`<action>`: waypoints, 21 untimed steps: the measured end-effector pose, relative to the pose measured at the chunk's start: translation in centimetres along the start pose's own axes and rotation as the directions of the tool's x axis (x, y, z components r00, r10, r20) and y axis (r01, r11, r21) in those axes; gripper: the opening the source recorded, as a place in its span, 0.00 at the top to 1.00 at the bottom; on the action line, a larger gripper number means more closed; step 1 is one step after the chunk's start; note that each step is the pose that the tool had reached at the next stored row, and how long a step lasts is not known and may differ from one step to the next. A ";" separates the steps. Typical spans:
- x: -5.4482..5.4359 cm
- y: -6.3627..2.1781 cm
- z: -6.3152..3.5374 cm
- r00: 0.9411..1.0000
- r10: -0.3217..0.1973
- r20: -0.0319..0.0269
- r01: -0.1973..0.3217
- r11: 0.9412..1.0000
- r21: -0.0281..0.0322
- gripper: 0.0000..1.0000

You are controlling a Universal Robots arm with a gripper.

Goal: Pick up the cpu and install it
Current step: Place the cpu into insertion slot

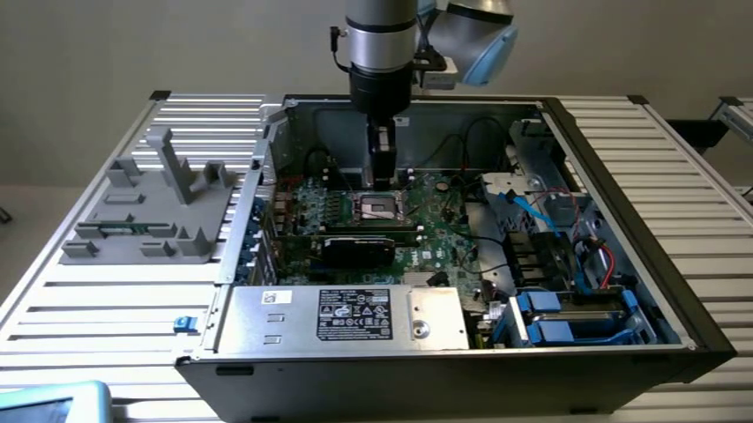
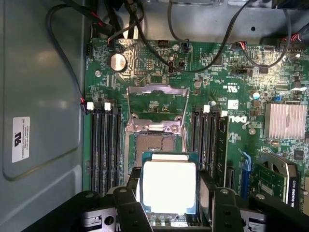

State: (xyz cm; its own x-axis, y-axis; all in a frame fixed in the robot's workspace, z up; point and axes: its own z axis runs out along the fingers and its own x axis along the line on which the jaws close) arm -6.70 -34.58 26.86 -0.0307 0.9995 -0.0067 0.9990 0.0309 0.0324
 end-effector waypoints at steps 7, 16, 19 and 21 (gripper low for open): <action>0.4 0.02 1.27 1.000 -0.001 0.000 0.001 1.000 0.000 0.44; 0.5 -0.02 2.45 1.000 -0.001 0.000 0.001 1.000 0.004 0.44; 0.5 -0.02 2.48 1.000 -0.001 0.000 0.001 1.000 0.004 0.44; 0.5 -0.02 2.72 1.000 -0.001 0.000 0.001 1.000 0.004 0.44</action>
State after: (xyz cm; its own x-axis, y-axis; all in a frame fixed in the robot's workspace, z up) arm -6.65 -34.13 24.13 -0.0317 0.9995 -0.0064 0.9991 0.0318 0.0281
